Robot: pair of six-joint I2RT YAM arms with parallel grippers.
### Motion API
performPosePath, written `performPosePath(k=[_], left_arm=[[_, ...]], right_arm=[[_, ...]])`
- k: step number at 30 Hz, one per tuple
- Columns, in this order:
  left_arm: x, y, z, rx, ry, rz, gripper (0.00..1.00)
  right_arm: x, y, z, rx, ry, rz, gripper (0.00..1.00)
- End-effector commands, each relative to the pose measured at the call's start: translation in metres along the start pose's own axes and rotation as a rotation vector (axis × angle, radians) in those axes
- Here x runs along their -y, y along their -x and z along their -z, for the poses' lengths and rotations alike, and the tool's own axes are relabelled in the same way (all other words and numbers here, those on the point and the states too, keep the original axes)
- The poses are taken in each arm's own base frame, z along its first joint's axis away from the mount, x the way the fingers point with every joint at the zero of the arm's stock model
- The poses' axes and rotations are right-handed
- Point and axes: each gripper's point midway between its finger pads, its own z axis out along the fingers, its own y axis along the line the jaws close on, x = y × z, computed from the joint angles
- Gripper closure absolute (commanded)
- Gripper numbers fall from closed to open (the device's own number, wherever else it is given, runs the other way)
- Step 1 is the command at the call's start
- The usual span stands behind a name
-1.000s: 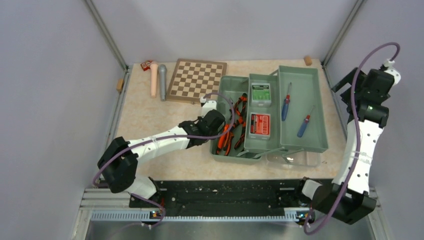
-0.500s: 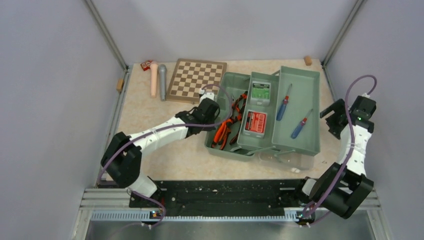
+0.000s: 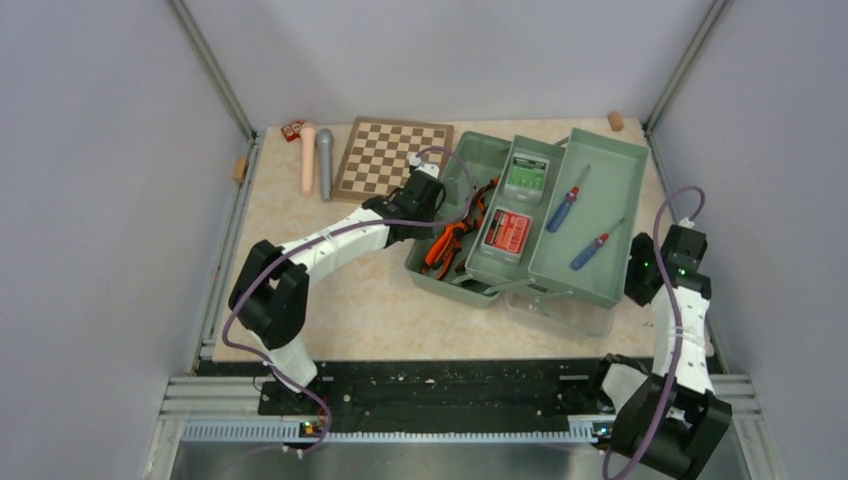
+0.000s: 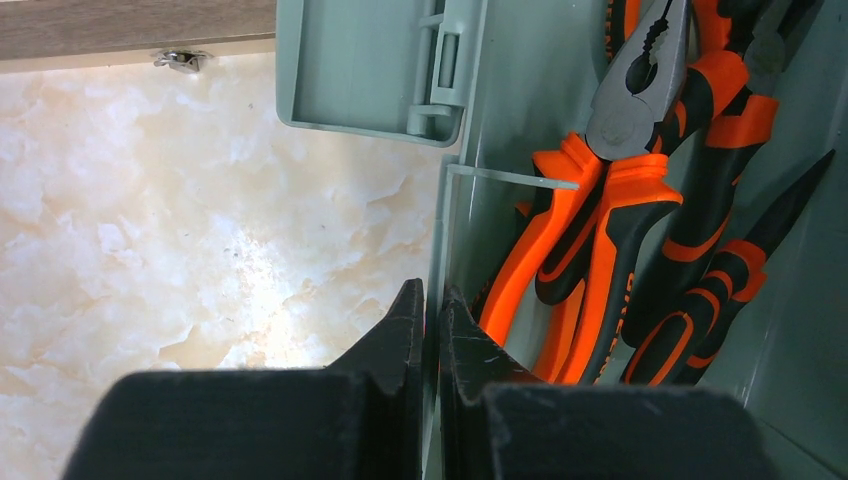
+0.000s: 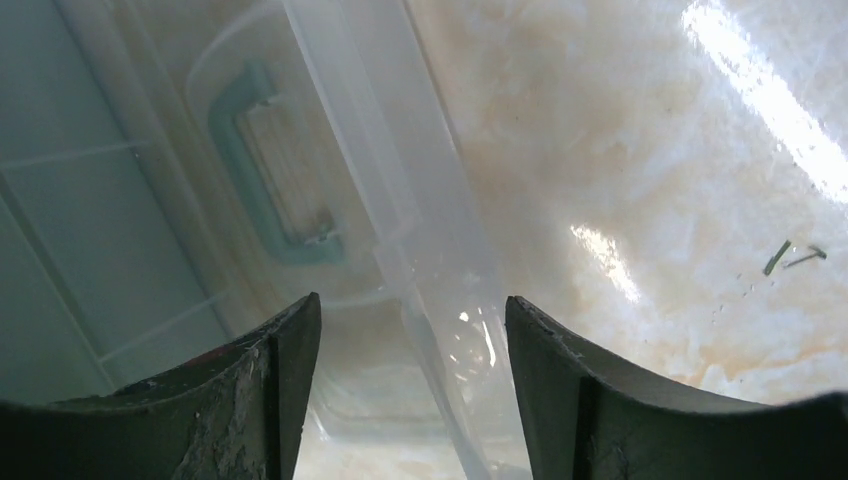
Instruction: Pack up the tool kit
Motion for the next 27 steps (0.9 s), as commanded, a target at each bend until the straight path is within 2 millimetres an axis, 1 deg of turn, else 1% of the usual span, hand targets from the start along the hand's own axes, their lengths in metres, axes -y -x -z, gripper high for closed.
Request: performPosePath(k=[1, 3, 5, 8, 10, 11, 12, 14, 16, 21, 27], left_arm=[[0.017, 0.069, 0.011, 0.228, -0.055, 0.126, 0.95], [0.017, 0.069, 0.012, 0.229, -0.058, 0.131, 0.95], [0.017, 0.070, 0.012, 0.231, -0.058, 0.135, 0.95], [0.016, 0.072, 0.013, 0.233, -0.052, 0.139, 0.95], [0.014, 0.072, 0.014, 0.235, -0.043, 0.140, 0.95], [0.013, 0.072, 0.014, 0.236, -0.039, 0.140, 0.95], [0.013, 0.072, 0.014, 0.236, -0.038, 0.141, 0.95], [0.012, 0.072, 0.013, 0.234, -0.033, 0.144, 0.95], [0.011, 0.071, 0.012, 0.230, -0.033, 0.145, 0.95], [0.012, 0.069, 0.012, 0.221, -0.039, 0.152, 0.94], [0.016, 0.069, 0.017, 0.216, -0.068, 0.179, 0.94]], right_arm=[[-0.004, -0.017, 0.009, -0.013, 0.002, 0.029, 0.35], [0.002, -0.020, 0.010, -0.015, -0.030, 0.002, 0.41], [0.007, -0.015, 0.013, 0.008, -0.067, -0.010, 0.48], [0.012, -0.002, 0.022, 0.053, -0.128, -0.018, 0.65], [0.012, 0.005, 0.027, 0.077, -0.151, -0.014, 0.79], [0.009, 0.010, 0.032, 0.093, -0.150, -0.015, 0.83], [0.011, 0.015, 0.035, 0.113, -0.176, -0.011, 0.87], [0.008, 0.027, 0.045, 0.158, -0.192, 0.006, 0.92], [0.001, 0.040, 0.057, 0.211, -0.198, 0.039, 1.00], [-0.014, 0.069, 0.088, 0.333, -0.222, 0.119, 1.00], [-0.028, 0.093, 0.116, 0.439, -0.245, 0.213, 1.00]])
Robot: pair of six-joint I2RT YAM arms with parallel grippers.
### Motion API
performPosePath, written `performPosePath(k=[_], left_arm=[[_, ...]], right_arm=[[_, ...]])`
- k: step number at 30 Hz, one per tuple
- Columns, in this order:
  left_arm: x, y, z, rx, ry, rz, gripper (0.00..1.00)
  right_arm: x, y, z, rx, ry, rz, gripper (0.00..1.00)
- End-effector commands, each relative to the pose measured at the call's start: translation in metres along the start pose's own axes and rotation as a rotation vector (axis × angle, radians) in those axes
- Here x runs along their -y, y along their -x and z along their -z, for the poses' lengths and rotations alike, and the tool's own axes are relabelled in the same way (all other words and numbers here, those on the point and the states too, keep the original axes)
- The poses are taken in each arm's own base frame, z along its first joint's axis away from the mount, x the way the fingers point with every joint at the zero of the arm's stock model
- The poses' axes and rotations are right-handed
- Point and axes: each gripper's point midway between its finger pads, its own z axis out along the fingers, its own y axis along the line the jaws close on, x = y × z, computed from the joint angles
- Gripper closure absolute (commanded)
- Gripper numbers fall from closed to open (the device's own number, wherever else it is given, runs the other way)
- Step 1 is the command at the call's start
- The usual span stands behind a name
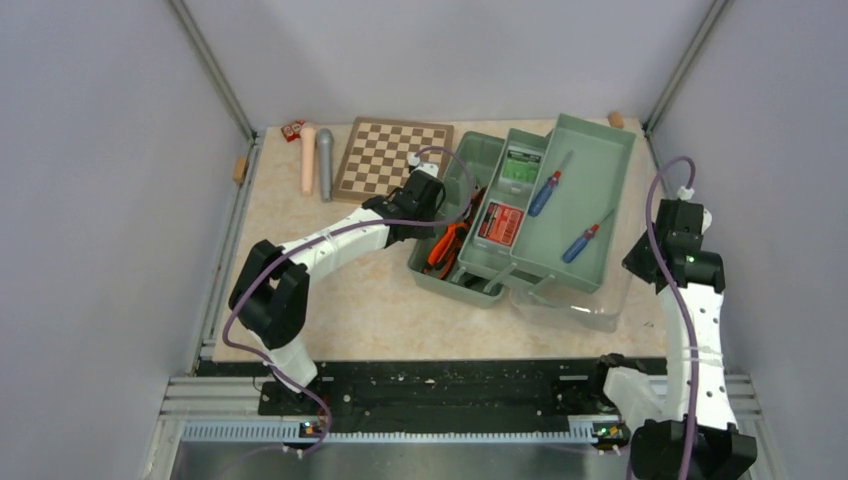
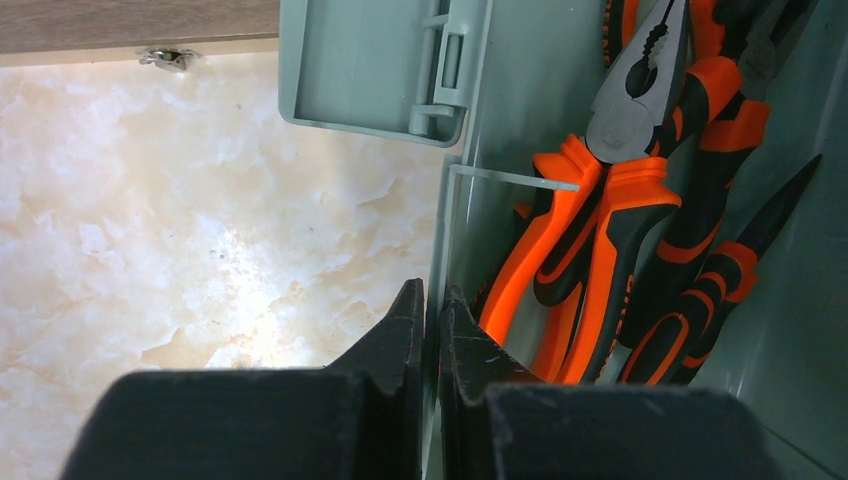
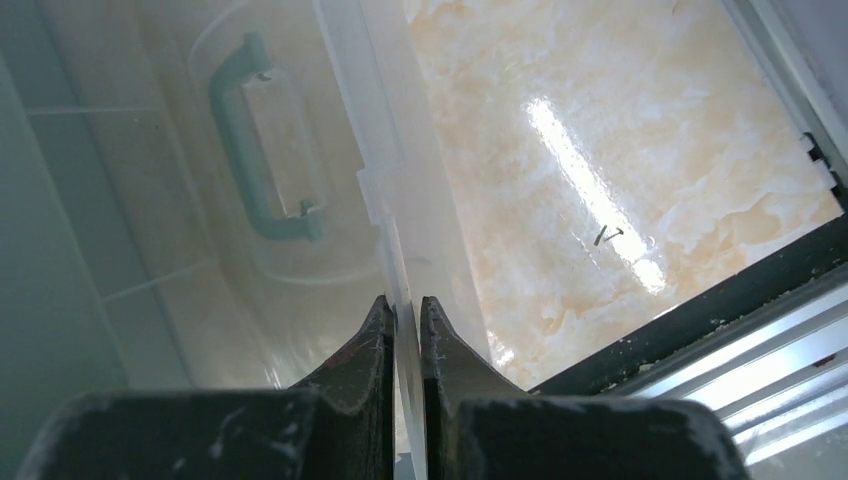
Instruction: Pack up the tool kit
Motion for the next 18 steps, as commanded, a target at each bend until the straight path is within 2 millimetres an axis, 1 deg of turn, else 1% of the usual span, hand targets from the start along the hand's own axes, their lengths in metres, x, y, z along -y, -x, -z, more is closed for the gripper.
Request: performPosePath(k=[1, 2, 4, 7, 11, 15, 17, 18], left_arm=[[0.019, 0.066, 0.020, 0.209, -0.074, 0.154, 0.94], [0.021, 0.066, 0.022, 0.207, -0.086, 0.154, 0.94], [0.025, 0.065, 0.024, 0.200, -0.110, 0.160, 0.93], [0.034, 0.065, 0.030, 0.188, -0.162, 0.182, 0.90], [0.051, 0.060, 0.042, 0.162, -0.271, 0.245, 0.86], [0.067, 0.053, 0.054, 0.143, -0.386, 0.309, 0.81], [0.078, 0.050, 0.063, 0.136, -0.465, 0.333, 0.79], [0.083, 0.046, 0.065, 0.123, -0.491, 0.342, 0.78]], right_arm=[[0.009, 0.079, 0.043, 0.319, -0.096, -0.041, 1.00], [0.007, 0.086, 0.049, 0.339, -0.094, -0.023, 1.00], [0.005, 0.095, 0.056, 0.351, -0.110, 0.020, 1.00], [-0.003, 0.103, 0.060, 0.339, -0.167, 0.122, 1.00], [-0.010, 0.113, 0.070, 0.383, -0.274, 0.229, 1.00], [-0.013, 0.131, 0.082, 0.438, -0.372, 0.300, 1.00], [-0.018, 0.141, 0.090, 0.470, -0.422, 0.344, 1.00], [-0.027, 0.144, 0.093, 0.482, -0.438, 0.383, 1.00]])
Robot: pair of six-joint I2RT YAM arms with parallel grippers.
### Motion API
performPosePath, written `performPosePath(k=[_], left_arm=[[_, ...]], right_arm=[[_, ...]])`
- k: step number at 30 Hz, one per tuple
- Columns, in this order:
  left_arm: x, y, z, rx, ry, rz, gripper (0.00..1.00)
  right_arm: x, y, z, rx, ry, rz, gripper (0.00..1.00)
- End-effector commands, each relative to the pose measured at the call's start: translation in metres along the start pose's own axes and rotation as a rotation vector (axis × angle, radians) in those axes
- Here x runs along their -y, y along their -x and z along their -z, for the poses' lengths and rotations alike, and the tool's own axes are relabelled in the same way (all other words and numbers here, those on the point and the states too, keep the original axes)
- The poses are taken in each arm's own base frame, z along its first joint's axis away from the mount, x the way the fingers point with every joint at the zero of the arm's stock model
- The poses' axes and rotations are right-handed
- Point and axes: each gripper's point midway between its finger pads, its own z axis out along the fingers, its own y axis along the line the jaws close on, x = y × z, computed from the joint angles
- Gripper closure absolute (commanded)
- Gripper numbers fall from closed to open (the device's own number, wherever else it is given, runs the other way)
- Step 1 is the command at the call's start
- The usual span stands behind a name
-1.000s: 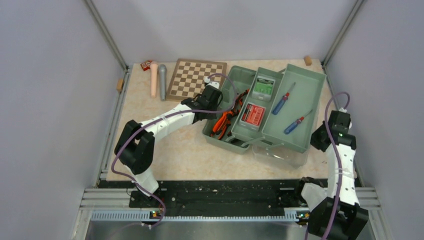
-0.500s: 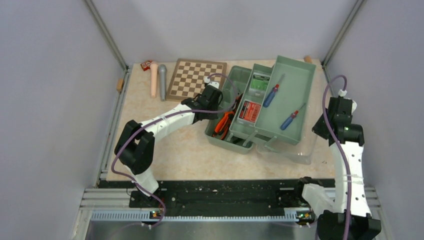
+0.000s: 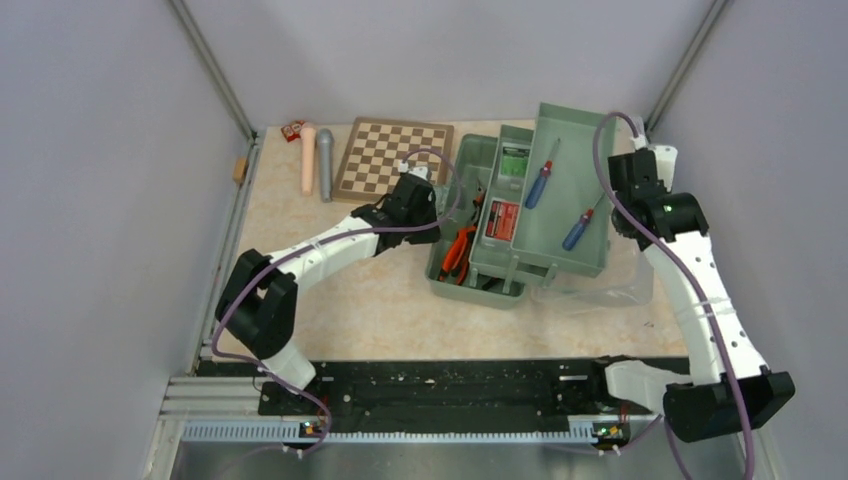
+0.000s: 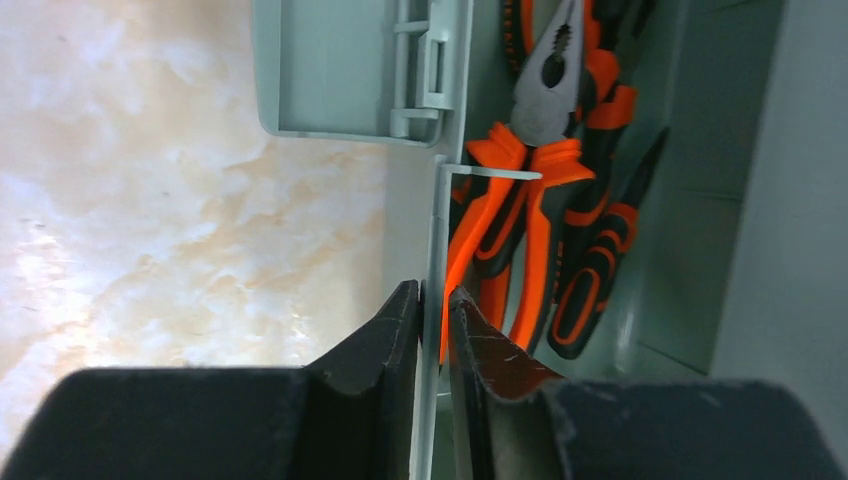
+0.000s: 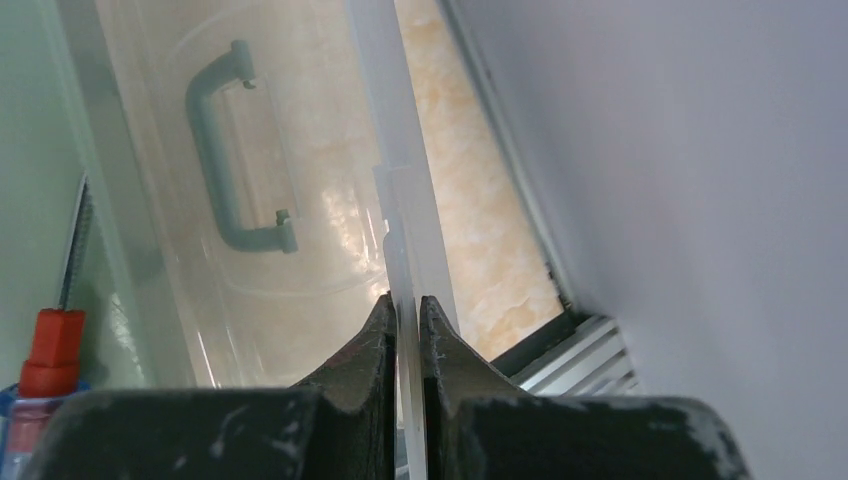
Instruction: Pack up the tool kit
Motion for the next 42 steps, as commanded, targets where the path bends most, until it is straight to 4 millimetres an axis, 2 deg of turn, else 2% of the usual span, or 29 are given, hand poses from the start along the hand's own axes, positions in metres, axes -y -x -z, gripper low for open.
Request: performPosePath(k=[1, 6, 12, 17, 21, 24, 28, 34, 37, 42], left_arm=[[0.071, 0.039, 0.044, 0.129, -0.330, 0.119, 0.78], [0.097, 0.023, 0.052, 0.082, -0.443, 0.146, 0.77], [0.123, 0.010, 0.060, 0.066, -0.558, 0.214, 0.76], [0.141, -0.003, 0.061, 0.059, -0.618, 0.268, 0.76], [0.144, -0.019, 0.058, 0.055, -0.652, 0.330, 0.76], [0.134, -0.027, 0.053, 0.071, -0.652, 0.403, 0.76], [0.117, -0.029, 0.053, 0.135, -0.654, 0.490, 0.75], [0.081, -0.021, 0.064, 0.289, -0.590, 0.550, 0.59], [0.066, -0.021, 0.067, 0.330, -0.553, 0.579, 0.57], [0.056, -0.031, 0.062, 0.317, -0.522, 0.608, 0.58]], right_arm=[[0.043, 0.076, 0.034, 0.247, -0.297, -0.026, 1.00], [0.027, 0.098, 0.049, 0.295, -0.410, 0.136, 1.00], [0.000, 0.121, 0.068, 0.366, -0.487, 0.335, 1.00], [-0.030, 0.136, 0.096, 0.437, -0.531, 0.497, 1.00], [-0.051, 0.136, 0.122, 0.498, -0.507, 0.557, 1.00], [-0.065, 0.132, 0.134, 0.516, -0.473, 0.569, 1.00], [-0.093, 0.116, 0.139, 0.544, -0.433, 0.637, 1.00], [-0.124, 0.089, 0.142, 0.562, -0.399, 0.716, 1.00], [-0.135, 0.077, 0.145, 0.570, -0.384, 0.745, 1.00], [-0.158, 0.057, 0.154, 0.596, -0.350, 0.789, 0.96]])
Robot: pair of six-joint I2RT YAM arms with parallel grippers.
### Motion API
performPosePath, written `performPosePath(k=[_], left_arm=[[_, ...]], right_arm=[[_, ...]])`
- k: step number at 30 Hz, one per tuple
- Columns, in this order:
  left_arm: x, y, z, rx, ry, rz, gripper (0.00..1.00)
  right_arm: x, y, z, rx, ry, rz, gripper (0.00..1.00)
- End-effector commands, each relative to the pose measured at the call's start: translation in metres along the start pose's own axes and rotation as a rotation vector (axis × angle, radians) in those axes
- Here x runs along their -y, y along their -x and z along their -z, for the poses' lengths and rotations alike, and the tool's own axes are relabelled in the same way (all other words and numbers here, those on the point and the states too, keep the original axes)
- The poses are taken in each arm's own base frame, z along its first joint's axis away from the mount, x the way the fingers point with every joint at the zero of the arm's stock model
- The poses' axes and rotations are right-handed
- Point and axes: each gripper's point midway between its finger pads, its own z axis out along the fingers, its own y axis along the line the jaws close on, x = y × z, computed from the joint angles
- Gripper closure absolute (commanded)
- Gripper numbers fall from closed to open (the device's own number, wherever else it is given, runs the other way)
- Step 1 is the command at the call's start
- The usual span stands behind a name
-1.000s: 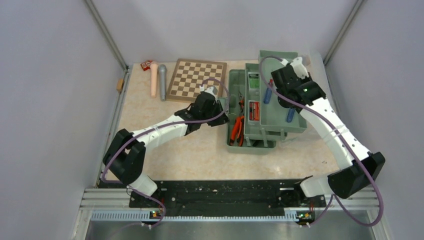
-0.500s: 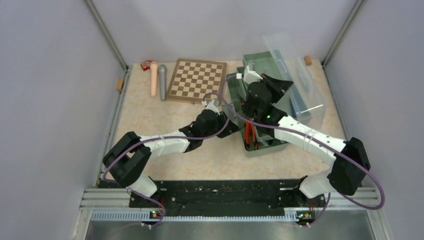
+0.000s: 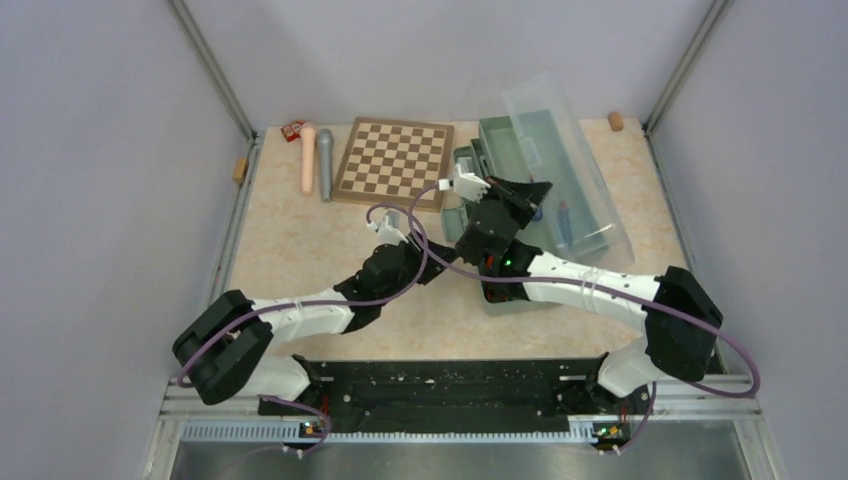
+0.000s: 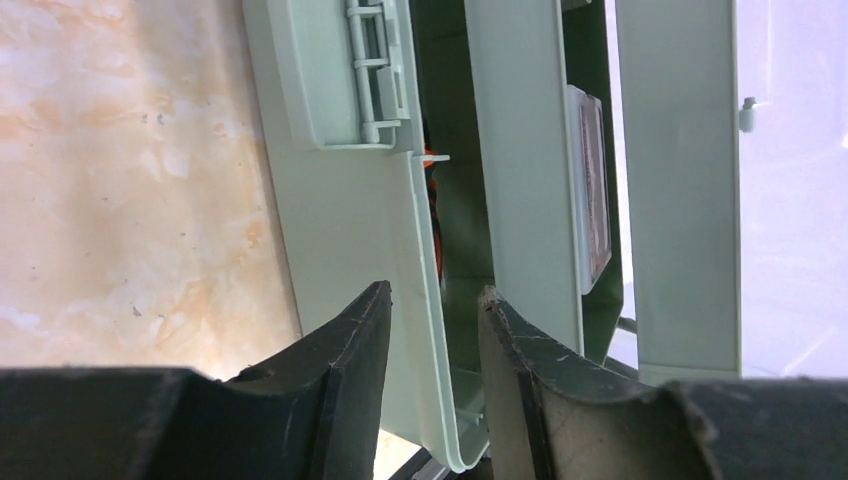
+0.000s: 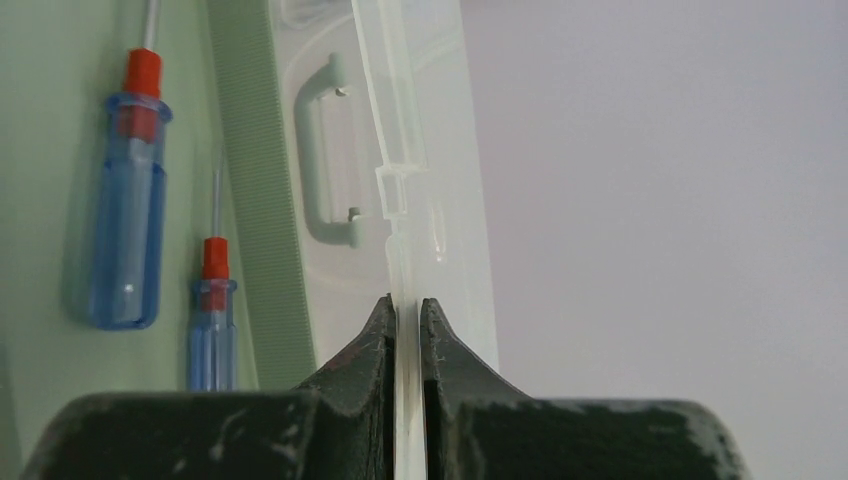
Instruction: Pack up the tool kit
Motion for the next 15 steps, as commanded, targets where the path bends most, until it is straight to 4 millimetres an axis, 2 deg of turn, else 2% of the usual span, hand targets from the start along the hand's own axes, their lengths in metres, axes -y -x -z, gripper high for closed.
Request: performPosePath(k=[1, 6, 8, 11, 15], left_arm=[[0.004, 0.012, 0.002, 0.072, -0.025, 0.041, 0.58], [-0.017, 0.018, 0.008, 0.125, 0.031, 0.087, 0.59], [-0.026, 0.021, 0.012, 0.152, 0.060, 0.097, 0.59], [-0.035, 0.022, 0.014, 0.160, 0.090, 0.100, 0.59], [-0.047, 0.021, 0.016, 0.169, 0.126, 0.109, 0.60]], right_arm=[[0.004, 0.006, 0.034, 0.014, 0.043, -0.168, 0.95], [-0.014, 0.019, 0.055, 0.061, 0.067, -0.151, 0.88], [-0.021, 0.023, 0.061, 0.075, 0.078, -0.147, 0.81], [-0.031, 0.028, 0.071, 0.096, 0.099, -0.143, 0.53], [-0.038, 0.033, 0.084, 0.124, 0.141, -0.179, 0.27]])
